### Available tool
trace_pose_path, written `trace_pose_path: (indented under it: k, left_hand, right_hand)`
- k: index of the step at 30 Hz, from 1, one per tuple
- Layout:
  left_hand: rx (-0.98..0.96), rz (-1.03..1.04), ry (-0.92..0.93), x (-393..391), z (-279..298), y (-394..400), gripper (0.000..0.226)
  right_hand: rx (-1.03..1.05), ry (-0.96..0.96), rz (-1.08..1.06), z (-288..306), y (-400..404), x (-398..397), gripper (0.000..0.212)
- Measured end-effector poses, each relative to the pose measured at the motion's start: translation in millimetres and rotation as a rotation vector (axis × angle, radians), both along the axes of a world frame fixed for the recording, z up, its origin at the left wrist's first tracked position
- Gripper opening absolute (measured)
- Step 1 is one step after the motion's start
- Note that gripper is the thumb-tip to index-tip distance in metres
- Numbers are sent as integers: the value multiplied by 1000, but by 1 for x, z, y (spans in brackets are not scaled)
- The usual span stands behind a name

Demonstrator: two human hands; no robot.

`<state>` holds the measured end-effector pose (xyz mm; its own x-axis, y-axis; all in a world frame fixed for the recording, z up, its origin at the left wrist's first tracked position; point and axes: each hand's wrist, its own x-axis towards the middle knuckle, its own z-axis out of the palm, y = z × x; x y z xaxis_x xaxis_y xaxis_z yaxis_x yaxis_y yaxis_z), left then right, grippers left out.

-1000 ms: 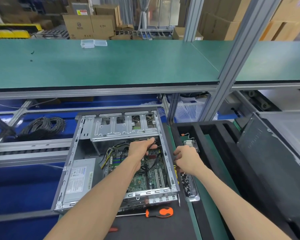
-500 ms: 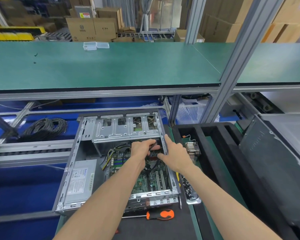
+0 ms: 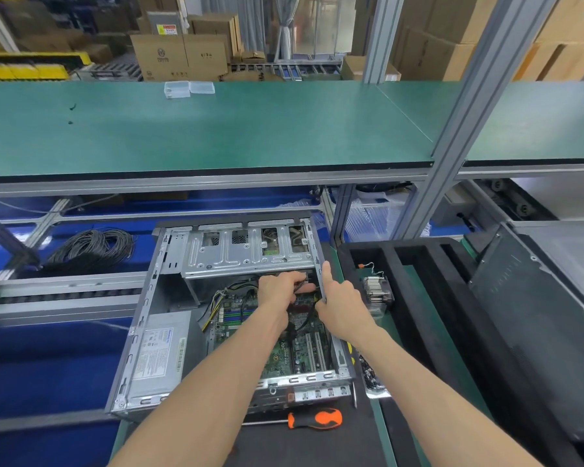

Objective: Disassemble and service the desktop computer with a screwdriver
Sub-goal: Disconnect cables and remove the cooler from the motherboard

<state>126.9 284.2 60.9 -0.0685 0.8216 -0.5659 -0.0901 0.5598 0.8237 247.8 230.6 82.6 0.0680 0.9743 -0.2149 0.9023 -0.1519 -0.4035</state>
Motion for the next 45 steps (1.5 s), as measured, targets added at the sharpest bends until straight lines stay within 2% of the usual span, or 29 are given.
trace_pose_path:
  k: [5, 12, 16, 20, 25, 29, 34, 40, 45]
  left_hand:
    - [54, 29, 47, 2, -10, -25, 12]
    - [241, -273, 208, -33, 18, -2, 32]
    - [342, -329, 380, -49, 12, 1, 40]
    - [452, -452, 571, -59, 7, 4, 29]
    - [573, -720, 861, -72, -1, 1, 20]
    - [526, -930, 973, -84, -14, 4, 28]
    - [462, -1029, 1123, -75, -33, 3, 49]
    - [533, -961, 1066, -56, -46, 4, 51]
    - [545, -995, 1012, -61, -46, 10, 52]
  right_hand:
    - [-16, 13, 11, 2, -1, 2, 81]
    - [-39, 13, 27, 9, -4, 3, 85]
    - [-52, 24, 23, 10, -5, 2, 88]
    - [-57, 18, 26, 10, -5, 2, 89]
    - [-69, 46, 22, 9, -4, 3, 88]
    - [-61, 85, 29, 9, -4, 5, 88]
    - [-54, 115, 19, 9, -3, 5, 90]
    - [-51, 122, 13, 5, -1, 6, 92]
    - [-13, 135, 40, 4, 4, 12, 89]
